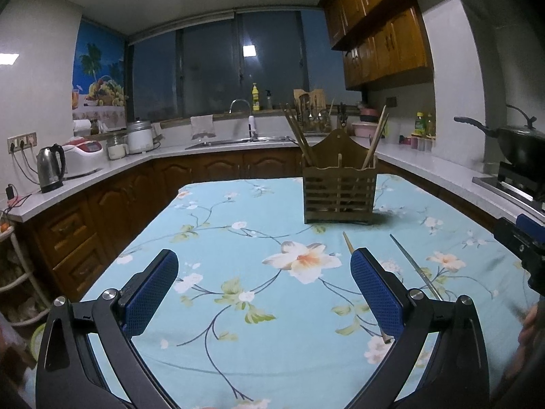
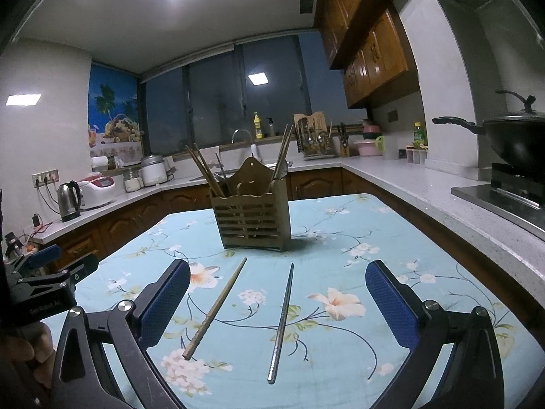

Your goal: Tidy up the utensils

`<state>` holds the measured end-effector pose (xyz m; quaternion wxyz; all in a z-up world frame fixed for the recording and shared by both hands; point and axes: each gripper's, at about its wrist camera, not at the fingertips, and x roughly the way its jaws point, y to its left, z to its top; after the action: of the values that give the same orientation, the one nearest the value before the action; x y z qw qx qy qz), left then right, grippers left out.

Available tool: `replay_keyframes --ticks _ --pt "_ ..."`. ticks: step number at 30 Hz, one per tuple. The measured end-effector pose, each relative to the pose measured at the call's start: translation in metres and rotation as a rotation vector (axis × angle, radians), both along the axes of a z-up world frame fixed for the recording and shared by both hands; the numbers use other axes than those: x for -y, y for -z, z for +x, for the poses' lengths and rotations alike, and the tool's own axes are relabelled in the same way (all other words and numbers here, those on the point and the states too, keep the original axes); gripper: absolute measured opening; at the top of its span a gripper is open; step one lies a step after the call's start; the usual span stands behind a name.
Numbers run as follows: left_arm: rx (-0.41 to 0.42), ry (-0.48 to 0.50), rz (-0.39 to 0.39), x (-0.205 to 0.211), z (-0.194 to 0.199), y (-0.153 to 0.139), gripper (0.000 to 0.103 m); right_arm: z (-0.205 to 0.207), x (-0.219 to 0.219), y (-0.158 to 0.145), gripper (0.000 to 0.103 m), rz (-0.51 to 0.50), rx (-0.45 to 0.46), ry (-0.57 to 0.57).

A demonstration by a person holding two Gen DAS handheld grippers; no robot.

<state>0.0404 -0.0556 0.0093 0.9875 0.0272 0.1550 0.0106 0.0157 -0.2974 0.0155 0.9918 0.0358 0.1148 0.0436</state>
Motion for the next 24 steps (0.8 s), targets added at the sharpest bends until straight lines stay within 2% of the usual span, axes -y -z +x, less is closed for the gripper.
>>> replay_keyframes --ticks 24 --pt "-0.005 0.003 -0.004 0.0024 0.0028 -0.0044 0.103 0.0029 -0.0013 -0.0043 0.103 -0.001 -0.002 -0.006"
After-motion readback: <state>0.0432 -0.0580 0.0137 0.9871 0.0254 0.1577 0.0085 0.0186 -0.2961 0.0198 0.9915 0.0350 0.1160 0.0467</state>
